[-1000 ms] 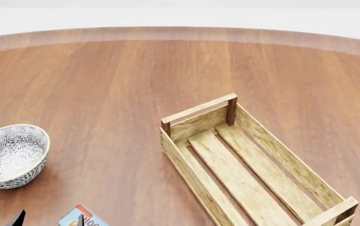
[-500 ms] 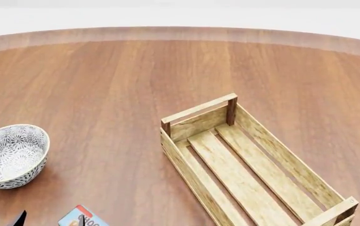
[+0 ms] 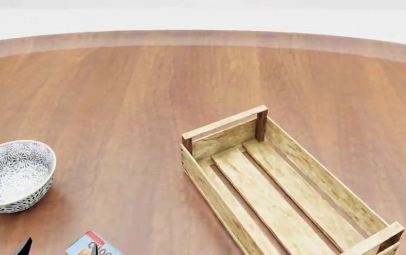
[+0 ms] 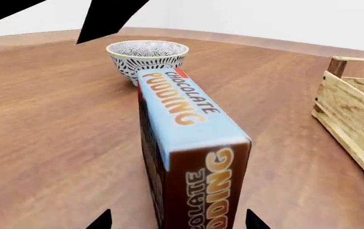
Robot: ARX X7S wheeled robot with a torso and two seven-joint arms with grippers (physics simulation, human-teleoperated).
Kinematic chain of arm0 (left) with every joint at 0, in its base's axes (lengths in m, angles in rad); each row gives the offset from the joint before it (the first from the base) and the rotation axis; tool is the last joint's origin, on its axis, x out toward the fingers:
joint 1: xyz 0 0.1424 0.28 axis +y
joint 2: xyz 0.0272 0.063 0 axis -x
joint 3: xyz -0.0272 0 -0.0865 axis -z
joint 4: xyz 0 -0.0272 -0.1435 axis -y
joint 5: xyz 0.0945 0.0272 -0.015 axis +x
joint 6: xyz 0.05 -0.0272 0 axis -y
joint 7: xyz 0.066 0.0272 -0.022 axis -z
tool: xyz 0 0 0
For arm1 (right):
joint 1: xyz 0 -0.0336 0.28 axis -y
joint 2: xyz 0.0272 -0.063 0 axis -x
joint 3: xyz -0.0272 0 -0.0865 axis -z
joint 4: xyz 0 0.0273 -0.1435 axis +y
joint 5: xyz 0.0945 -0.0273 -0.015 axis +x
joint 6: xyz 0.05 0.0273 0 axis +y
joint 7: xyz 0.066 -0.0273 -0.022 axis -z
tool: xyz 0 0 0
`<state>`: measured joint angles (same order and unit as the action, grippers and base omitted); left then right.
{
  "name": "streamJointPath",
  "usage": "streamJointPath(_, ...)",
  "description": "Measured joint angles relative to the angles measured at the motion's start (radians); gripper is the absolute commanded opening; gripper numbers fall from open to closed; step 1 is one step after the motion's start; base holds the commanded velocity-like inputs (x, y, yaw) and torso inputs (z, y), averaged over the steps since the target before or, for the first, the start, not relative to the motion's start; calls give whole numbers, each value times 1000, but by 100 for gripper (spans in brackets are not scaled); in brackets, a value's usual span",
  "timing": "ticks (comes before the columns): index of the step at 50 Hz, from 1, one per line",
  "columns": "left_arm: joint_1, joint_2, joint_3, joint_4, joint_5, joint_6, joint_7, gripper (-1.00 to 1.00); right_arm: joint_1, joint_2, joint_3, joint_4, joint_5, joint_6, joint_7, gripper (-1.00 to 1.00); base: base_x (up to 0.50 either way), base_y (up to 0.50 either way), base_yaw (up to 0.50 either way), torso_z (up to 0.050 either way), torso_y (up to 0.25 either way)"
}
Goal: Pick up the chocolate pudding and put it in the tray.
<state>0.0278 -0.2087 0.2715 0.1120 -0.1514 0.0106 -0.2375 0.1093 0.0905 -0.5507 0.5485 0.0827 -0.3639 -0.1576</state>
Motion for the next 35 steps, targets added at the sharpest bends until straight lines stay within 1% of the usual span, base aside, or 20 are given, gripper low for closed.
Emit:
streamJointPath(8, -1, -4, 6, 0, -2, 2, -4, 100, 19, -15, -12, 60, 2, -38, 8, 100, 0, 0, 0, 0, 0)
streamJointPath(22, -3, -9, 17, -4, -3, 5, -13, 100, 29, -9, -18, 68, 23, -55, 21, 100, 0, 0, 0, 0, 0)
streamJointPath(35, -1, -16, 25, 3, -7, 4, -20, 100, 65, -35, -21, 171, 45, -131, 27, 100, 0, 0, 0, 0, 0)
